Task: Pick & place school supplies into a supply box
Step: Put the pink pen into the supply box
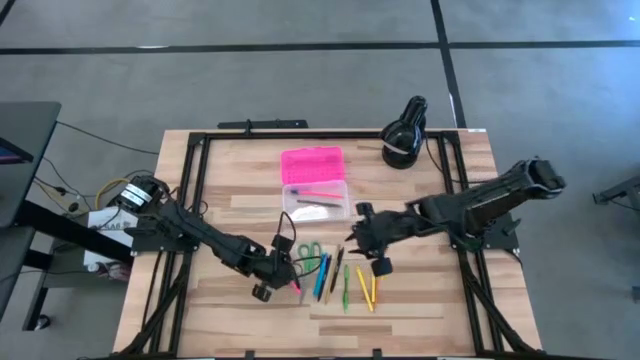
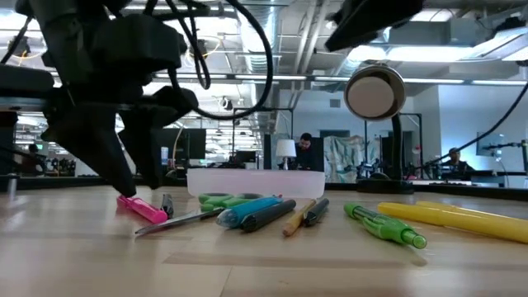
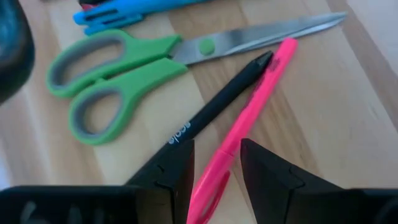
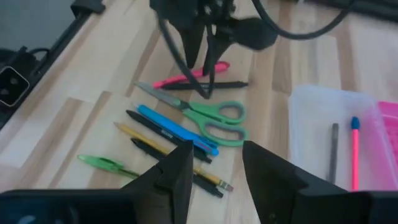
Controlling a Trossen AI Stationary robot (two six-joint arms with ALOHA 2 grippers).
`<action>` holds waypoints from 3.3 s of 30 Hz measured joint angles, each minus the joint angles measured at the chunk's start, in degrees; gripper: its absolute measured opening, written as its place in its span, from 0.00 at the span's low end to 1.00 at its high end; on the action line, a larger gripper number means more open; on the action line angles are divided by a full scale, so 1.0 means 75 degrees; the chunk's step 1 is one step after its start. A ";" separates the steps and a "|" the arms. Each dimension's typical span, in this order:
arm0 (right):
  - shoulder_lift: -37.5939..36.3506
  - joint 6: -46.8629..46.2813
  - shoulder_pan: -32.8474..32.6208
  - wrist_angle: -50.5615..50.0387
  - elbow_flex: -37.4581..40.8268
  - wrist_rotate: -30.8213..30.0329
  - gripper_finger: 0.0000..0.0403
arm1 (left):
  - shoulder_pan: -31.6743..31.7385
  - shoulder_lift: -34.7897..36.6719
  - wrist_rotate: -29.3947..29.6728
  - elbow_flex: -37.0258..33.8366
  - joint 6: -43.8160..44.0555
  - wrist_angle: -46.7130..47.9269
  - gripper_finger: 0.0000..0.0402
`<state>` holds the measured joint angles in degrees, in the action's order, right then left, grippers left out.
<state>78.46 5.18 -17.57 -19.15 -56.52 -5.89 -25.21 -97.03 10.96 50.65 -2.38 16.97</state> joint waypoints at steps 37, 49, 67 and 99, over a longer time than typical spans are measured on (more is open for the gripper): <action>-0.1169 -0.2124 -0.3625 0.1223 0.1545 -0.4060 0.32 | 0.0527 -0.0399 -0.1679 0.0026 0.0678 0.0281 0.28; -0.1166 -0.2301 -0.3622 0.1223 0.1545 -0.4060 0.32 | 0.0413 -0.0396 -0.1902 0.0029 0.1072 0.0779 0.05; -0.1163 -0.2304 -0.3590 0.1282 0.1746 -0.4287 0.32 | -0.0025 -0.0456 -0.1731 0.0731 0.1611 0.2338 0.05; -0.1120 -0.2305 -0.3604 0.1220 0.1749 -0.4286 0.32 | 0.2082 -0.0423 0.3243 0.3177 0.0956 0.3330 0.06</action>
<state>70.05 -12.10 -44.60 -10.00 -43.40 -38.04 -9.60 -100.20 35.29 74.48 4.80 41.95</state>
